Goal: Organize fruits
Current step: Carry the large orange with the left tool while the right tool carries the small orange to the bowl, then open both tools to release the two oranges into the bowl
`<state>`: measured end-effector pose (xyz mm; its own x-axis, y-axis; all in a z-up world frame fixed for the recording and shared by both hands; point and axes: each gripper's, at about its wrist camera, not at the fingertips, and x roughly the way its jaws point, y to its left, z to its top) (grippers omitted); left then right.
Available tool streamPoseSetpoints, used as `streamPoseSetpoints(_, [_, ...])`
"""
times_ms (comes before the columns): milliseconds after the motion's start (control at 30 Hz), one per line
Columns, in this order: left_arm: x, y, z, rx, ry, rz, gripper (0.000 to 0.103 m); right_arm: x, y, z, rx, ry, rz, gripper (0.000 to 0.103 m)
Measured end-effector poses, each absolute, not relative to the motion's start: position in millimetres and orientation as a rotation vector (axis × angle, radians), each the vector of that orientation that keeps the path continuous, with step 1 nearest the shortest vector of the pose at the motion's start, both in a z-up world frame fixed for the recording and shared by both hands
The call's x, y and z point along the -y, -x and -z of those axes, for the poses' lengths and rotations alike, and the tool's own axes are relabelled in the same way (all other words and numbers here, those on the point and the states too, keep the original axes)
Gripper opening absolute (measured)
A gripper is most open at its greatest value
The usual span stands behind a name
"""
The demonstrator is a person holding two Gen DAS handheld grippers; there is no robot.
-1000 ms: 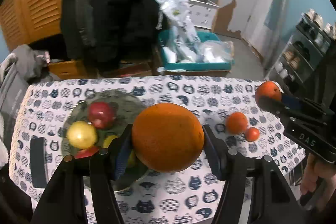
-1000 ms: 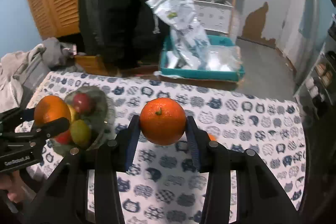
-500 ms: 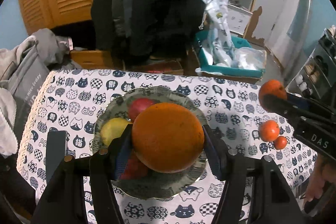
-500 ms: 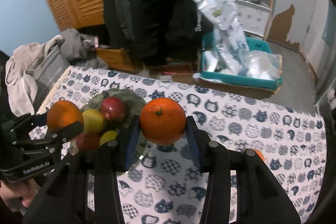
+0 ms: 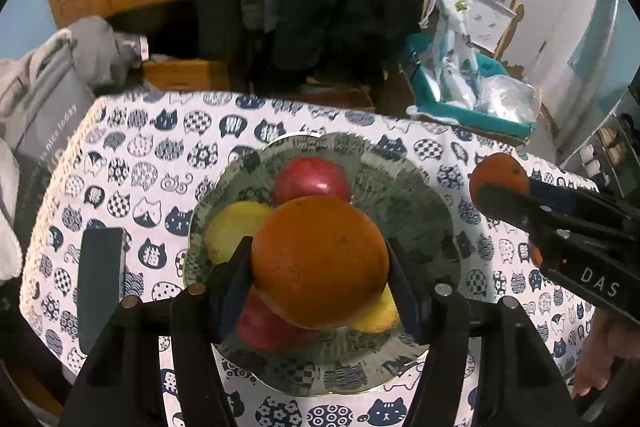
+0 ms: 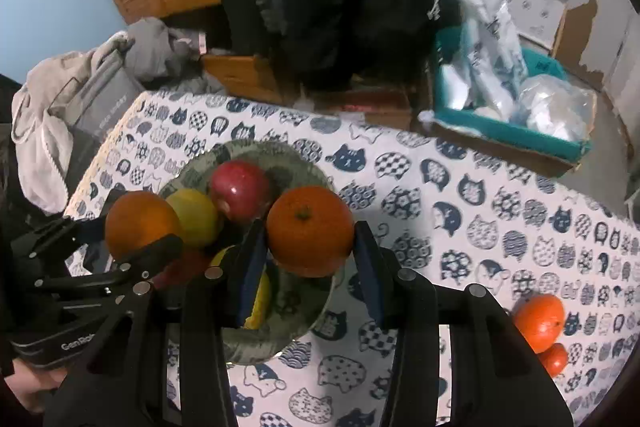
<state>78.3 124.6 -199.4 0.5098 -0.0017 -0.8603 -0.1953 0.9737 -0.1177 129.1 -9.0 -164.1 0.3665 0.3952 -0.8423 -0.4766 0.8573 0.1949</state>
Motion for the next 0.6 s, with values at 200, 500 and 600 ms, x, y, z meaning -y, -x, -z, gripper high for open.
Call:
streamPoseSetpoints(200, [-130.9, -80.6, 213.7, -1.066, 0.232, -0.114, 0.065, -4.2, -131.6, 179.8, -1.096, 0.100, -0.580, 0.043])
streamPoseSetpoints(500, [-133.5, -85.0, 229.5, -1.124, 0.253, -0.093, 0.065, -14.6, -134.1, 195.1, -1.139, 0.117, -0.591, 0.043])
streamPoseSetpoints(600, [-130.6, -85.1, 229.4, -1.125, 0.235, -0.087, 0.065, -17.0, -134.3, 197.0, -1.146, 0.118, -0.594, 0.043])
